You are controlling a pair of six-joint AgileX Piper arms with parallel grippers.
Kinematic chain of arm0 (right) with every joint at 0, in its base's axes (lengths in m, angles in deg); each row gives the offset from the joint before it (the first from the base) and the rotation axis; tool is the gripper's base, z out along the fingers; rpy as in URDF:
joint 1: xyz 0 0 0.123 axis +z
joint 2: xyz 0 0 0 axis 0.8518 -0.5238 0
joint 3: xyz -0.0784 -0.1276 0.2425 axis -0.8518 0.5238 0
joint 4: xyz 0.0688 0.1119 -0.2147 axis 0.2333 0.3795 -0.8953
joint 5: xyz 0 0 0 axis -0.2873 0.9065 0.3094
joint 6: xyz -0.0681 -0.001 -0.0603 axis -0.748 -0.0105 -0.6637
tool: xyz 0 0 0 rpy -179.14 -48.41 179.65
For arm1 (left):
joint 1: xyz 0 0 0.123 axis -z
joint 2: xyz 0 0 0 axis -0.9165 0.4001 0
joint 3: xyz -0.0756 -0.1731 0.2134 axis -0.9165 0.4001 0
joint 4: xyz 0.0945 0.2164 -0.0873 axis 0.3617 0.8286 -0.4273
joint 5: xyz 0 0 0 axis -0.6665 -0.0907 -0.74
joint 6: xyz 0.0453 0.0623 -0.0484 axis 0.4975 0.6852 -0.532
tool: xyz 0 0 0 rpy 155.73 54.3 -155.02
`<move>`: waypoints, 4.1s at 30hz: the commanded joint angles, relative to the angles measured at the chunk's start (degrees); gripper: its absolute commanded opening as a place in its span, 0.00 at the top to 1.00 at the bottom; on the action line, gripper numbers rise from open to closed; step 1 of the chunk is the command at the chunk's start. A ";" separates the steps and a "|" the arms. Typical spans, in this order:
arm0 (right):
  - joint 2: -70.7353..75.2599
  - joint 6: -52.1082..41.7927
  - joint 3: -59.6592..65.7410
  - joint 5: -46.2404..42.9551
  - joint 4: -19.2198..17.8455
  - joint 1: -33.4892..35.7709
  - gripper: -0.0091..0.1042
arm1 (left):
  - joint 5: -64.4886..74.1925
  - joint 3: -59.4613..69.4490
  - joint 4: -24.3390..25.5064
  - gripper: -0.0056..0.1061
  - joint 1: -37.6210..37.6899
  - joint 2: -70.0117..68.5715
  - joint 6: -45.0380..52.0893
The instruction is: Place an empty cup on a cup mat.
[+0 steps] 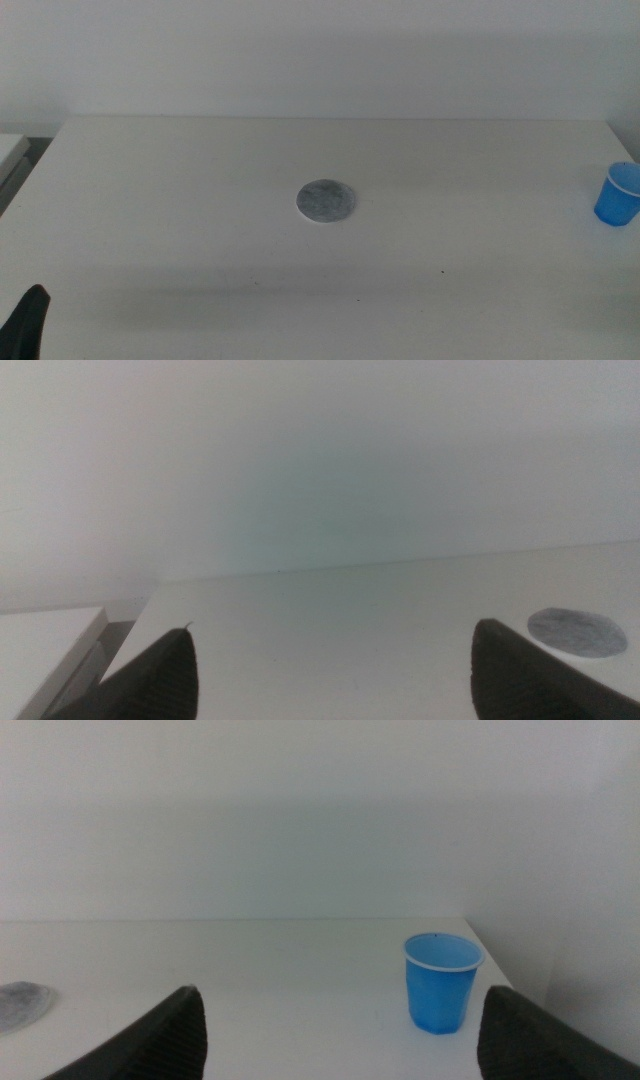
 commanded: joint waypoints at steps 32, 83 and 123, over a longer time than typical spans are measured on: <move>-48.85 -0.25 -49.81 43.18 9.23 -0.29 0.14 | -0.32 -0.02 -0.15 0.11 0.10 -0.21 -0.16; -113.78 4.14 -83.34 38.18 14.63 -20.86 0.89 | -0.32 -0.02 -0.15 0.11 0.10 -0.21 -0.16; -133.75 15.12 -123.34 52.15 8.03 30.57 0.93 | -0.32 -0.02 -0.15 0.11 0.10 -0.21 -0.16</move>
